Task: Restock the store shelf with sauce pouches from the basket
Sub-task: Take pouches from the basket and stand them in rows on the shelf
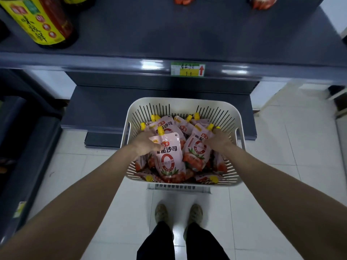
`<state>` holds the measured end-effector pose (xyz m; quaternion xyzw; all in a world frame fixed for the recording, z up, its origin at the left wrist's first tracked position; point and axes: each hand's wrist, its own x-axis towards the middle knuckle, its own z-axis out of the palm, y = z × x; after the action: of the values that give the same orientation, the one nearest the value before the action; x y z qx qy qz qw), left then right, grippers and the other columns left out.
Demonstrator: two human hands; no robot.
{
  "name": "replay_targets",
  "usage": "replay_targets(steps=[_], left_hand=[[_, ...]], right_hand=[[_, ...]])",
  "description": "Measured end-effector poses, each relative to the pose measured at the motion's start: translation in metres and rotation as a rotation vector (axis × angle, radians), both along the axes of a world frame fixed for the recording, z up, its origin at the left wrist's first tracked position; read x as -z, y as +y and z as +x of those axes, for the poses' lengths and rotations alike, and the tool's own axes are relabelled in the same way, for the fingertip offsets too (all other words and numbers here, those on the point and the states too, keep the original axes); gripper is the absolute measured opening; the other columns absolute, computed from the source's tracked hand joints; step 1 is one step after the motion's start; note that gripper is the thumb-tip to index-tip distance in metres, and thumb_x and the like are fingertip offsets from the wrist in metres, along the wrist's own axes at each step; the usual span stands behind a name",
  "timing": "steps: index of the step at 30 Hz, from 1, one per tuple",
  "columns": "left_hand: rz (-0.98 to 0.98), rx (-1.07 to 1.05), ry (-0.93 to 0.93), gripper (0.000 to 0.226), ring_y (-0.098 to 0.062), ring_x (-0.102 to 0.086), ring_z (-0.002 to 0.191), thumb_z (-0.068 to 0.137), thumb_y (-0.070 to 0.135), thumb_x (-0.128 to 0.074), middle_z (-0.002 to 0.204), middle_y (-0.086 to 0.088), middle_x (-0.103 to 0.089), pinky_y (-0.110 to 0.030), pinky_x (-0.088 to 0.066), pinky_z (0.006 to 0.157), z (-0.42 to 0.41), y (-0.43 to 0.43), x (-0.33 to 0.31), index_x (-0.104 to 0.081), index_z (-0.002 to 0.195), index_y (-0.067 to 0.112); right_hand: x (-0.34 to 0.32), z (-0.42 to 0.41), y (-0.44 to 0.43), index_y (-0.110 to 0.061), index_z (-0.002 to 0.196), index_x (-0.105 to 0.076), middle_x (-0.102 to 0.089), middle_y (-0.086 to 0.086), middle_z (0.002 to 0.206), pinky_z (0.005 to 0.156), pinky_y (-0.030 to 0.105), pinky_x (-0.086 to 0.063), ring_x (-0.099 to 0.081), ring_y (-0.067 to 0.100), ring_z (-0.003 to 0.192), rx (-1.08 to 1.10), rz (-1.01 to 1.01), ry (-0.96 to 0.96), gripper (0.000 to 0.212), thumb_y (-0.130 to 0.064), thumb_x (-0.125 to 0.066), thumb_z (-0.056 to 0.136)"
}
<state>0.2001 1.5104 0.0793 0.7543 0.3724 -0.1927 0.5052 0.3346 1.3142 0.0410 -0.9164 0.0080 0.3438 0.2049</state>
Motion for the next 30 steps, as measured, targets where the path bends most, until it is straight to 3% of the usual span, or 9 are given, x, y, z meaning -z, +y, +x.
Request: replay_targets(steps=[4,8,10,15,19,21,24,26,30], left_hand=[[-0.154,-0.214,0.002,0.052,-0.026,-0.061,0.105,0.075,-0.005,-0.071,0.128,-0.014,-0.057,-0.034,-0.055,0.085,0.001,0.006,0.011,-0.054,0.123,0.004],[-0.250,-0.216,0.093,0.042,-0.021,-0.066,0.100,0.077,0.004,-0.072,0.114,-0.011,-0.069,-0.037,-0.050,0.097,-0.001,0.009,0.016,-0.060,0.117,0.003],[-0.288,-0.258,0.063,0.045,-0.021,-0.065,0.098,0.078,0.001,-0.070,0.116,-0.014,-0.068,-0.032,-0.052,0.087,0.001,0.007,0.014,-0.058,0.122,0.002],[-0.210,-0.253,0.000,0.063,-0.026,-0.064,0.108,0.073,0.001,-0.075,0.125,-0.015,-0.062,-0.032,-0.055,0.081,0.000,0.006,0.012,-0.050,0.131,0.002],[-0.128,-0.152,-0.046,0.060,-0.027,-0.066,0.103,0.071,0.004,-0.077,0.128,-0.009,-0.061,-0.035,-0.056,0.082,0.000,0.003,0.002,-0.055,0.127,-0.003],[-0.046,-0.012,-0.068,0.053,-0.024,-0.069,0.094,0.071,0.007,-0.078,0.117,-0.001,-0.064,-0.038,-0.056,0.088,0.005,0.001,-0.012,-0.060,0.120,-0.002],[0.013,0.169,-0.154,0.015,-0.011,-0.064,0.062,0.076,0.006,-0.074,0.072,-0.003,-0.069,-0.015,-0.055,0.060,0.015,-0.002,-0.052,-0.069,0.088,0.001],[0.074,0.242,-0.221,0.014,-0.016,-0.059,0.060,0.078,0.007,-0.073,0.067,-0.011,-0.066,-0.014,-0.047,0.046,0.021,-0.001,-0.085,-0.066,0.081,-0.005],[0.113,0.302,-0.378,0.011,-0.023,-0.059,0.076,0.076,0.004,-0.073,0.089,-0.029,-0.067,-0.044,-0.055,0.079,0.032,0.005,-0.149,-0.064,0.074,-0.001]], right_hand=[[0.009,0.001,0.003,-0.013,0.141,-0.035,-0.028,0.018,0.147,0.111,0.046,-0.036,-0.035,0.038,0.134,0.082,-0.043,0.000,0.070,-0.030,-0.066,0.081],[0.012,0.007,-0.001,-0.009,0.130,-0.048,-0.049,0.020,0.133,0.103,0.043,-0.045,-0.049,0.037,0.122,0.058,-0.064,0.007,0.062,-0.032,-0.066,0.076],[0.010,0.008,-0.002,-0.006,0.123,-0.052,-0.055,0.020,0.126,0.100,0.040,-0.047,-0.054,0.036,0.117,0.053,-0.060,-0.072,0.045,-0.026,-0.060,0.084],[-0.003,0.003,-0.007,-0.003,0.105,-0.063,-0.063,0.011,0.093,0.072,0.028,-0.046,-0.057,0.024,0.084,0.081,0.016,-0.109,0.020,-0.013,-0.054,0.089],[-0.031,0.001,-0.006,-0.003,0.094,-0.069,-0.069,0.011,0.096,0.079,0.028,-0.054,-0.064,0.021,0.088,0.101,0.117,-0.129,0.012,-0.008,-0.061,0.087],[-0.052,-0.006,-0.001,-0.009,0.080,-0.067,-0.064,0.004,0.078,0.070,0.026,-0.055,-0.064,0.016,0.077,0.051,0.192,-0.159,0.007,-0.009,-0.063,0.086],[-0.093,-0.020,0.009,-0.009,0.064,-0.061,-0.047,-0.002,0.054,0.045,0.020,-0.037,-0.046,0.012,0.052,-0.068,0.290,-0.272,0.021,-0.009,-0.062,0.086],[-0.124,-0.024,0.015,-0.007,0.066,-0.064,-0.048,-0.003,0.055,0.044,0.021,-0.032,-0.047,0.014,0.054,-0.134,0.298,-0.369,0.019,-0.010,-0.061,0.085],[-0.197,-0.016,0.016,-0.003,0.080,-0.068,-0.060,0.010,0.072,0.059,0.026,-0.038,-0.055,0.025,0.069,-0.184,0.328,-0.591,0.013,-0.011,-0.059,0.085]])
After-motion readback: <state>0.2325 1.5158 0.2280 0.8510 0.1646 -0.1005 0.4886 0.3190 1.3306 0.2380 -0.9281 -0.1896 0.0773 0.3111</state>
